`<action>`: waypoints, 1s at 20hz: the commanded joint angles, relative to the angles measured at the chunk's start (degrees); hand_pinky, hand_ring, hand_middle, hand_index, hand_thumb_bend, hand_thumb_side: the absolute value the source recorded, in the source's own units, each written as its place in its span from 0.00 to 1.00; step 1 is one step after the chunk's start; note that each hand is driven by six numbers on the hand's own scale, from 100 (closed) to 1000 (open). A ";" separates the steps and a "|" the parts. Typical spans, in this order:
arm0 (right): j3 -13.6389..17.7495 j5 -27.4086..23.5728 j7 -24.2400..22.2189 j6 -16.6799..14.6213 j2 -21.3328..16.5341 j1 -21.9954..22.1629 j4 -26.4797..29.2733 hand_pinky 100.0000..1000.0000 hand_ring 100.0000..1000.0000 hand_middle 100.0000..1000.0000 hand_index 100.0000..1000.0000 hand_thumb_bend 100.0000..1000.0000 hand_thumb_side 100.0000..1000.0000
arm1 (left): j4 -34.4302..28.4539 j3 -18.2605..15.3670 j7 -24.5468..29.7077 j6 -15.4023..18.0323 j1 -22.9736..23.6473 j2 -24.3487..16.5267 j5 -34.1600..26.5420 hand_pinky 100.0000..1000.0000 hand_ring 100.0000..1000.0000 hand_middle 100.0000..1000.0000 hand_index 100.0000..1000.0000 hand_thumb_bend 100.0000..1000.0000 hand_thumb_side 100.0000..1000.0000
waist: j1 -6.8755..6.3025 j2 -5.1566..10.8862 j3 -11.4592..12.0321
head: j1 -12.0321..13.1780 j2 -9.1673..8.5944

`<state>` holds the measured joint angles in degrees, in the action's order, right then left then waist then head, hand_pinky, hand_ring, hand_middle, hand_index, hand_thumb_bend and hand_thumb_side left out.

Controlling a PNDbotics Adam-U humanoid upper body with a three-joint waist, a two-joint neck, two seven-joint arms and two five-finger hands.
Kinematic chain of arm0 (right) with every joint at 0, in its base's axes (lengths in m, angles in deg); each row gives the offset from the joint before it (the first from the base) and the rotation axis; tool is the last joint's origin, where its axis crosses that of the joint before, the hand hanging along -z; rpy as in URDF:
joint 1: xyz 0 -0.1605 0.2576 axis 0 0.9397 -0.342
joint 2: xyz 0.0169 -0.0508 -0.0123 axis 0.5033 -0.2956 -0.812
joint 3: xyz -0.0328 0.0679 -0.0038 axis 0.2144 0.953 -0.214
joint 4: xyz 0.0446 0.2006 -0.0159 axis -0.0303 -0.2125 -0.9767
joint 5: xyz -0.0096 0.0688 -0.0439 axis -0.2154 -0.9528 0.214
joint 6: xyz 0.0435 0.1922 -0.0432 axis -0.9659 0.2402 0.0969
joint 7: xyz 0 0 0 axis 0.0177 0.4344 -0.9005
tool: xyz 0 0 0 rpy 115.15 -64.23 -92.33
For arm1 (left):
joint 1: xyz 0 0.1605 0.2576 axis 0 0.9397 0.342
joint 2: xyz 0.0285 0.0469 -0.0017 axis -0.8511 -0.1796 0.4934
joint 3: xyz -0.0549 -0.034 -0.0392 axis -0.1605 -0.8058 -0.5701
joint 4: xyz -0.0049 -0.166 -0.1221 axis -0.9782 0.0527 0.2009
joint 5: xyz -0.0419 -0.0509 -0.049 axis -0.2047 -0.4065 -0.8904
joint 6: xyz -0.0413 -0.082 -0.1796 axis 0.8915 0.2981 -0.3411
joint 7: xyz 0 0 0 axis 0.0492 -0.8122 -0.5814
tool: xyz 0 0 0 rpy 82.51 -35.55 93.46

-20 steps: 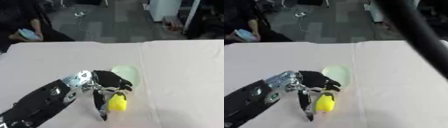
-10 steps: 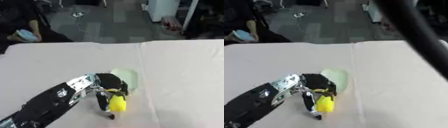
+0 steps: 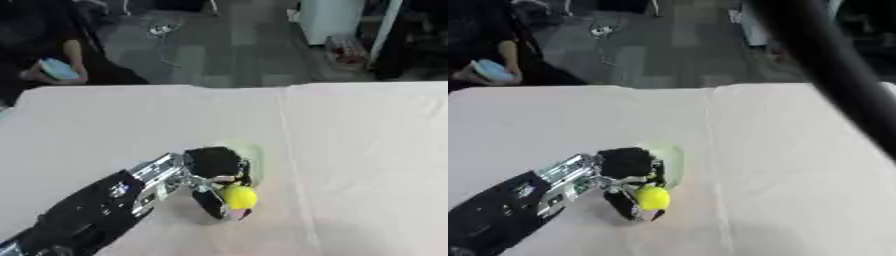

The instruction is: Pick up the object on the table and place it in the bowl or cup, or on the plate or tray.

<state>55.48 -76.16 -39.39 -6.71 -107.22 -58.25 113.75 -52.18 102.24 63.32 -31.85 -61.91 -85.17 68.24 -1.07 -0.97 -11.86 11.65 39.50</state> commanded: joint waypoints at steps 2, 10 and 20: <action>0.16 1.00 0.62 0.05 -0.85 0.10 0.78 0.09 0.41 0.51 0.32 0.04 0.89 | -3.38 -1.03 -0.37 -1.85 -0.47 -2.77 -0.52 0.00 0.00 0.03 0.21 0.00 0.48 | 0.15 0.61 0.37 | 0.12 -0.85; -0.34 2.32 1.11 0.33 -0.77 0.17 0.78 0.09 0.41 0.51 0.31 0.04 0.89 | -4.14 -2.53 -1.76 -4.01 -1.60 -3.86 0.84 0.00 0.00 0.04 0.21 0.00 0.48 | 0.15 0.65 0.40 | 0.60 -1.00; -0.72 -1.50 -0.75 0.33 -1.49 -3.25 0.78 0.09 0.41 0.51 0.33 0.04 0.89 | 8.73 -5.47 -7.57 -1.56 -4.87 -0.29 11.74 0.00 0.00 0.05 0.21 0.00 0.51 | 0.08 -0.64 -2.86 | 2.97 -2.71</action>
<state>54.71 -76.92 -39.65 -6.41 -107.26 -60.84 113.75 -44.68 98.21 56.76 -33.60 -65.46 -85.19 78.56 -1.06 -2.14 -14.83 13.85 37.66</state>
